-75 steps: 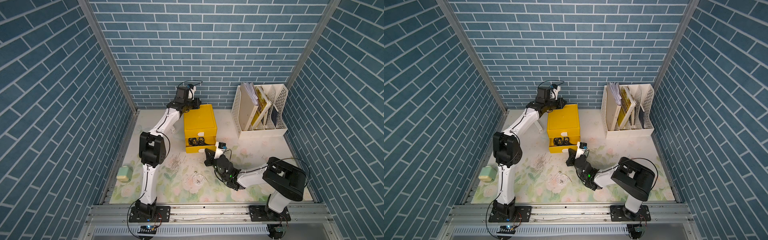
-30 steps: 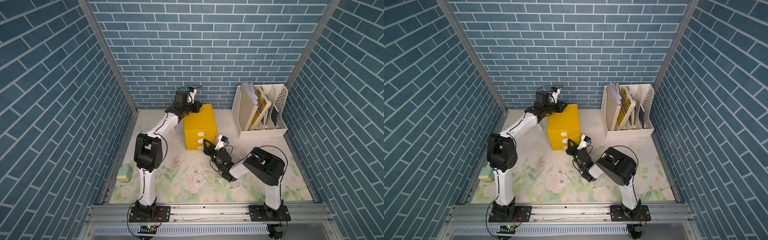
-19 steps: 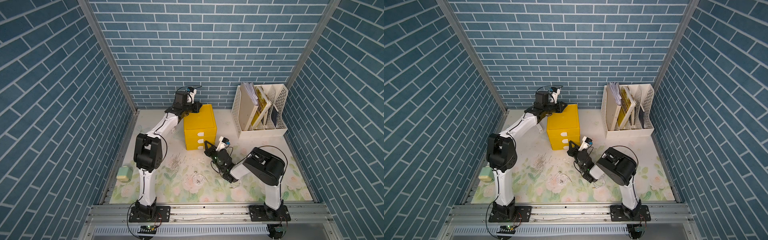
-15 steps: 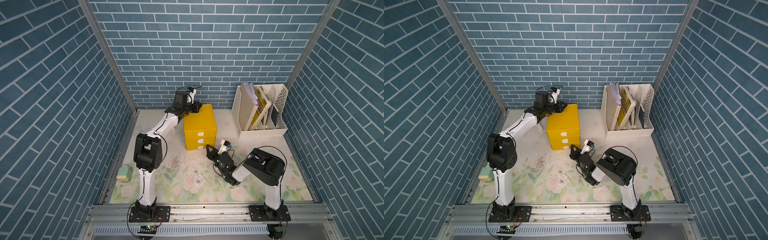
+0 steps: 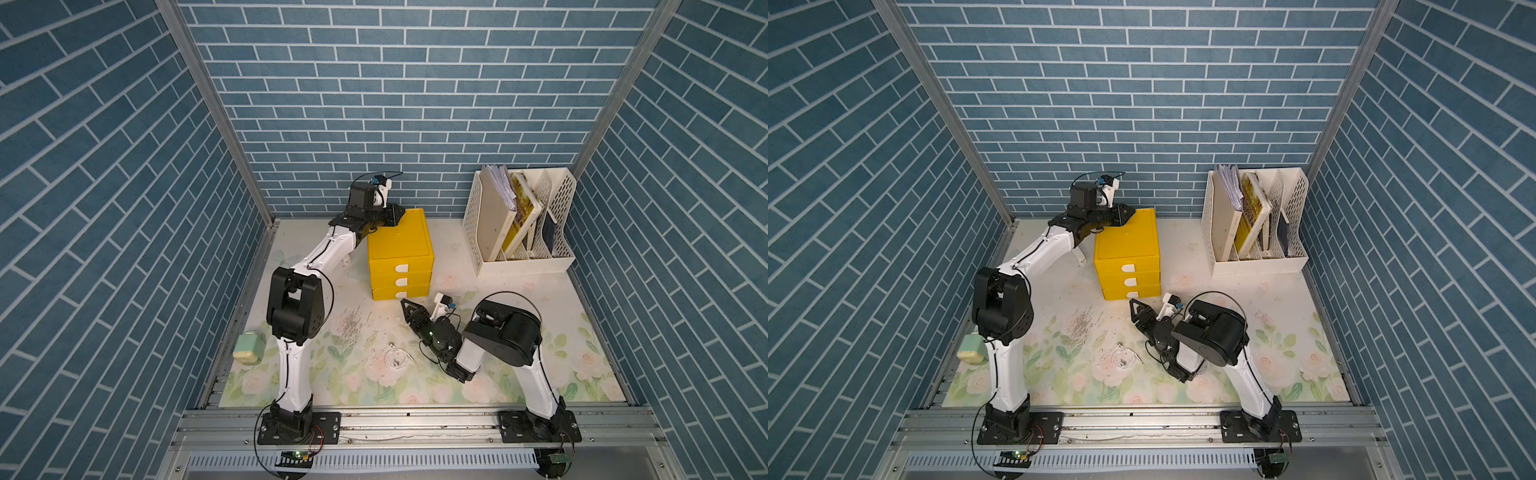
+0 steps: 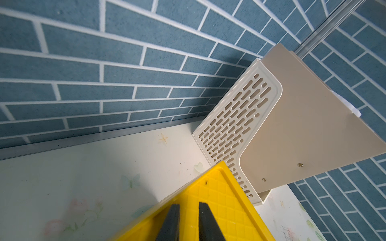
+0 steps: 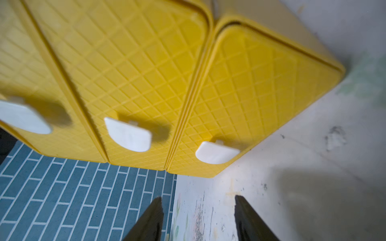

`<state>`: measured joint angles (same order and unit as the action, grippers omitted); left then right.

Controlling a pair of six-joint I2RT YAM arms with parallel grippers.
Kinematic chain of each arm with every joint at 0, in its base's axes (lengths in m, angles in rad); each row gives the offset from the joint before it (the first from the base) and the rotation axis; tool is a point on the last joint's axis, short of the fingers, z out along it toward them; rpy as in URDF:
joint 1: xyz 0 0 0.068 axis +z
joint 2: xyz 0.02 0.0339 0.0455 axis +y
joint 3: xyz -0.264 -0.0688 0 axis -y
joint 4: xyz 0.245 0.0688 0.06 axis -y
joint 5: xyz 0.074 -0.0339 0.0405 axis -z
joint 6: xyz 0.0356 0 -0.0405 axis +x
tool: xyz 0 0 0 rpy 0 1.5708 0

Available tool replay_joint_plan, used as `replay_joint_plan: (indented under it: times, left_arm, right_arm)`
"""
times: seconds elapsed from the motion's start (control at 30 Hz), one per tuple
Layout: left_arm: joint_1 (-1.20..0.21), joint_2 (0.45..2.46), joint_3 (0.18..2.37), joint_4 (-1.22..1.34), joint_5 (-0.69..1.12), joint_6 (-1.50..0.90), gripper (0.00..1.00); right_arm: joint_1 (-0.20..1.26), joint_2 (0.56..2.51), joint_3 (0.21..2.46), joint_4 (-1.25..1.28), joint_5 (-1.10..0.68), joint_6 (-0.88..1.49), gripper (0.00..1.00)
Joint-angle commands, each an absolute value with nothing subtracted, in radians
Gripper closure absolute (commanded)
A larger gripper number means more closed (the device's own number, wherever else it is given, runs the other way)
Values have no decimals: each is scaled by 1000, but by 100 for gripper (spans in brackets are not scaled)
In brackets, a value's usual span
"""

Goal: Place the wired earphones into the drawer by color
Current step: Close the drawer in the storage box, then open the drawer in the storage box.

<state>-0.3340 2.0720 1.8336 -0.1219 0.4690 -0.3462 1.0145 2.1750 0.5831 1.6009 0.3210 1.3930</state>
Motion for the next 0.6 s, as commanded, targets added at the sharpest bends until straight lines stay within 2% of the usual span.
replay_joint_plan:
  times: [0.0,0.57]
  left_arm:
    - [-327,2117,1766,-339,454,-359,77]
    - [-316,2108,1735,-327,453,-360,78]
  right_arm:
    - [1019,2223,610,1676,350,1471,44]
    - [1008,2309,702,1588,425,1577,48]
